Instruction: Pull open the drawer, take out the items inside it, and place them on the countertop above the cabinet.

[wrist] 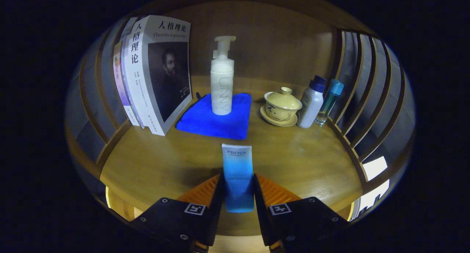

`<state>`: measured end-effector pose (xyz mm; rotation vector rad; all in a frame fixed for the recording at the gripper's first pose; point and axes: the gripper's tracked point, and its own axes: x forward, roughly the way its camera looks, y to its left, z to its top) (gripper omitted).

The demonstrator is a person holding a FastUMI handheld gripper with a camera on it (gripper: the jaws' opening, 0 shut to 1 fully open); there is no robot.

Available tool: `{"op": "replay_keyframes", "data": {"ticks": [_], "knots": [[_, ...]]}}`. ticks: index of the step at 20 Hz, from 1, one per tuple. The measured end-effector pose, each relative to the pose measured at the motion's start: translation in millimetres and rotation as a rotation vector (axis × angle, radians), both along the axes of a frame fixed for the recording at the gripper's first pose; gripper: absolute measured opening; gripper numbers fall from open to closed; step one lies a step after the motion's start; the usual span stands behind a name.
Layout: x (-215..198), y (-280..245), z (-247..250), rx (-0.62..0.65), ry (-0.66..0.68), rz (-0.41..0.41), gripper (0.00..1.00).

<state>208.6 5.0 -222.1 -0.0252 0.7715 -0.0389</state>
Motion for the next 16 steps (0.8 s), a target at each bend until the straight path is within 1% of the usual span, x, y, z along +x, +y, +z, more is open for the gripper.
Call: {"op": "replay_keyframes", "data": {"ticks": [1, 2, 4, 6, 9, 13, 16], "knots": [[-1.9, -0.4, 7.6, 0.019, -0.023, -0.011, 0.49], [-6.2, -1.0, 14.8, 0.04, -0.059, -0.028, 0.52], [-19.1, -1.7, 40.2, 0.091, -0.162, -0.04, 0.74], [-44.2, -3.7, 66.4, 0.116, -0.254, -0.044, 0.95], [-94.1, -6.9, 105.9, 0.106, -0.379, -0.042, 0.95], [-164.4, 12.8, 147.5, 0.091, -0.526, -0.006, 0.94], [-220.8, 44.4, 162.2, 0.17, -0.623, 0.019, 0.94]]}}
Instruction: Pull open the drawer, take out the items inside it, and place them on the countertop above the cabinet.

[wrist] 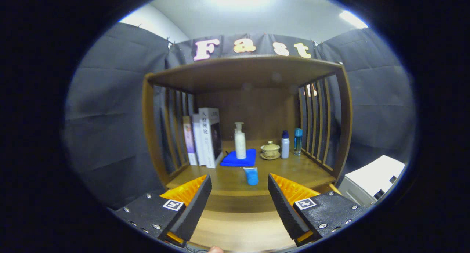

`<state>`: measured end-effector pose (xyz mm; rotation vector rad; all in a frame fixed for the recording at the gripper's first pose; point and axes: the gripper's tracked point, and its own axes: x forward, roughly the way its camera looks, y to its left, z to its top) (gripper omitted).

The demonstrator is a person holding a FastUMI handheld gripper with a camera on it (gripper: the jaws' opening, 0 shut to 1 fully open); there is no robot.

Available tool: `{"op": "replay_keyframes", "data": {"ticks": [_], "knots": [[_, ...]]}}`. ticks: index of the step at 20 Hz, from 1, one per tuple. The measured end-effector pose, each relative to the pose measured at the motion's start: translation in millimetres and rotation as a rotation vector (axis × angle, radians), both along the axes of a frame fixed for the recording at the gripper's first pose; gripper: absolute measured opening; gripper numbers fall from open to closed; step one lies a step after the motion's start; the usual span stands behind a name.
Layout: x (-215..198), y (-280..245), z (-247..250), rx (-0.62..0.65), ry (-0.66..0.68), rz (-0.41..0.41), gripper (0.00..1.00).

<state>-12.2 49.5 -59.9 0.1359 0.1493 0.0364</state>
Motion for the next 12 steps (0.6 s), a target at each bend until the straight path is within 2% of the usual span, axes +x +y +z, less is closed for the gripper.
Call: {"op": "replay_keyframes", "data": {"ticks": [4, 6, 7, 12], "knots": [[-65.9, 9.3, -14.9, 0.031, -0.04, -0.01, 0.94], [-92.8, 17.8, -41.5, 0.017, -0.005, 0.027, 0.94], [-98.5, 17.4, -52.0, -0.004, -0.018, 0.036, 0.94], [-106.5, -5.9, -92.7, -0.135, -0.008, -0.067, 0.95]]}}
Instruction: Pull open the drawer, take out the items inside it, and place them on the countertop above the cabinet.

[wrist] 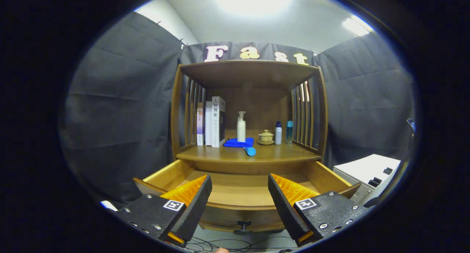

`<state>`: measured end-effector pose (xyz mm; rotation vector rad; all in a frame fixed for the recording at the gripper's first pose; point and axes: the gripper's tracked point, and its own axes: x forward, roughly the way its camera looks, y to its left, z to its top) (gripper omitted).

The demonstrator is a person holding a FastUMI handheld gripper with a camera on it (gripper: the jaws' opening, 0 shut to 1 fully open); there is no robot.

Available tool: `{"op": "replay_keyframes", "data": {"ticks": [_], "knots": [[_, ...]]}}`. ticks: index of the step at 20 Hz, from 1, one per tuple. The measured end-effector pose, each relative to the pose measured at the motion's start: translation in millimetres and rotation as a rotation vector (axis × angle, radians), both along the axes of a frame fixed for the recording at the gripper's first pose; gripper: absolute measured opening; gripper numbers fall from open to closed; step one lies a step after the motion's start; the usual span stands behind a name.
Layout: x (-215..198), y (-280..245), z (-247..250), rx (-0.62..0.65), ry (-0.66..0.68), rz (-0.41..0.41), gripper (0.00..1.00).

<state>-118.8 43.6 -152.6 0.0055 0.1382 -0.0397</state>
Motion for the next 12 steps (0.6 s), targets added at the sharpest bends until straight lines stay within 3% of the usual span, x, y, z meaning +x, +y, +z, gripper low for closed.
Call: {"op": "replay_keyframes", "data": {"ticks": [8, 12], "knots": [[-23.5, -14.2, -53.9, 0.03, 0.097, -0.073, 0.94], [-18.2, -5.3, -74.7, 0.051, 0.119, -0.062, 0.94]]}}
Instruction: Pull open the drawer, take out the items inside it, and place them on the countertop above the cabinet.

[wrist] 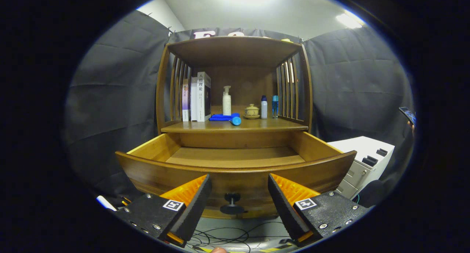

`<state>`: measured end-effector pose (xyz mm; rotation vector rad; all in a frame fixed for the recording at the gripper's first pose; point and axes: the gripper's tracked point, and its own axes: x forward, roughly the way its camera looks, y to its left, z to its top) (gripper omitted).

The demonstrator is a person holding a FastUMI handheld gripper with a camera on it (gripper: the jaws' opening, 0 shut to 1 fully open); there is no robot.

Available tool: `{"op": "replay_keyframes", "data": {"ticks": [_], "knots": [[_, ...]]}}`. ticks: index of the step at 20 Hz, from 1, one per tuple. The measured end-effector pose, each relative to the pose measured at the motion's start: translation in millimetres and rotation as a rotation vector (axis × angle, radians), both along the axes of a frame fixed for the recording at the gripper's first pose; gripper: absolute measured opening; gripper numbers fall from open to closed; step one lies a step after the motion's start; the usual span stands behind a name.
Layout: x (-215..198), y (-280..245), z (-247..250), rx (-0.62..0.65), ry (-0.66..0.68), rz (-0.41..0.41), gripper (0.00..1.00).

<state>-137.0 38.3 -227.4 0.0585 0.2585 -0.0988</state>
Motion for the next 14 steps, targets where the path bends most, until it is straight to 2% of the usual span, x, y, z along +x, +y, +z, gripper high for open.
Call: {"op": "replay_keyframes", "data": {"ticks": [5, 14], "knots": [[10.0, -4.0, -19.0, -0.065, 0.023, 0.004, 0.95], [37.4, -8.4, -19.4, -0.069, -0.015, 0.02, 0.95]]}}
